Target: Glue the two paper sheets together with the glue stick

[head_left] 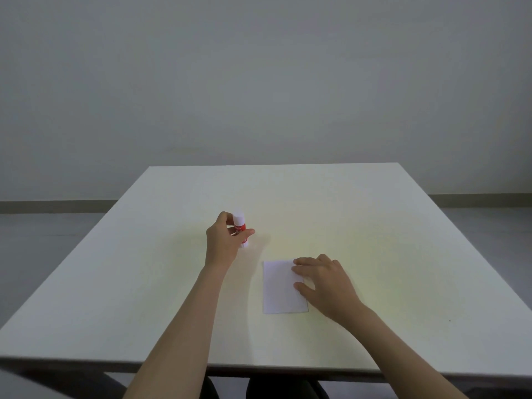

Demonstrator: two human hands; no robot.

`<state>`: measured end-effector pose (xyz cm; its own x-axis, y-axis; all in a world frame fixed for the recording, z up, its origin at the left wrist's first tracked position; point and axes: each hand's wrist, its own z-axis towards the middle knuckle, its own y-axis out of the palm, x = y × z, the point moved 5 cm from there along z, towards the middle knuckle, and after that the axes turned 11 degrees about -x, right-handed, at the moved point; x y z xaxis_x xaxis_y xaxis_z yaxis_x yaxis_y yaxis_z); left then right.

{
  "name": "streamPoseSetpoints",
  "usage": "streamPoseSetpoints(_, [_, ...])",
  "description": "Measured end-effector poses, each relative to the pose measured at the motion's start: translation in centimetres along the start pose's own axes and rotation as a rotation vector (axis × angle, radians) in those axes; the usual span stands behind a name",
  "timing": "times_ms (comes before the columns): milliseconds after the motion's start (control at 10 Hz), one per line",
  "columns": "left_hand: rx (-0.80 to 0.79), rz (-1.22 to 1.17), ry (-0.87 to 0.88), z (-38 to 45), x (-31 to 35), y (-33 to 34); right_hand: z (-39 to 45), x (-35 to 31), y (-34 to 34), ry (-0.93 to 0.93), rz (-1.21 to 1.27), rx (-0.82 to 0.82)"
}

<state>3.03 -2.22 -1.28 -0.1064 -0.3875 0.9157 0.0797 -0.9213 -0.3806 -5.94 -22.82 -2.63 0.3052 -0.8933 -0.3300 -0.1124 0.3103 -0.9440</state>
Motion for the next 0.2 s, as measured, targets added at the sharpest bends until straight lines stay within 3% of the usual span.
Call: streamPoseSetpoints(200, [-0.015,0.056,0.036,-0.54,0.34,-0.38,0.16,0.14,-1.15,-0.006,0.038,0.075])
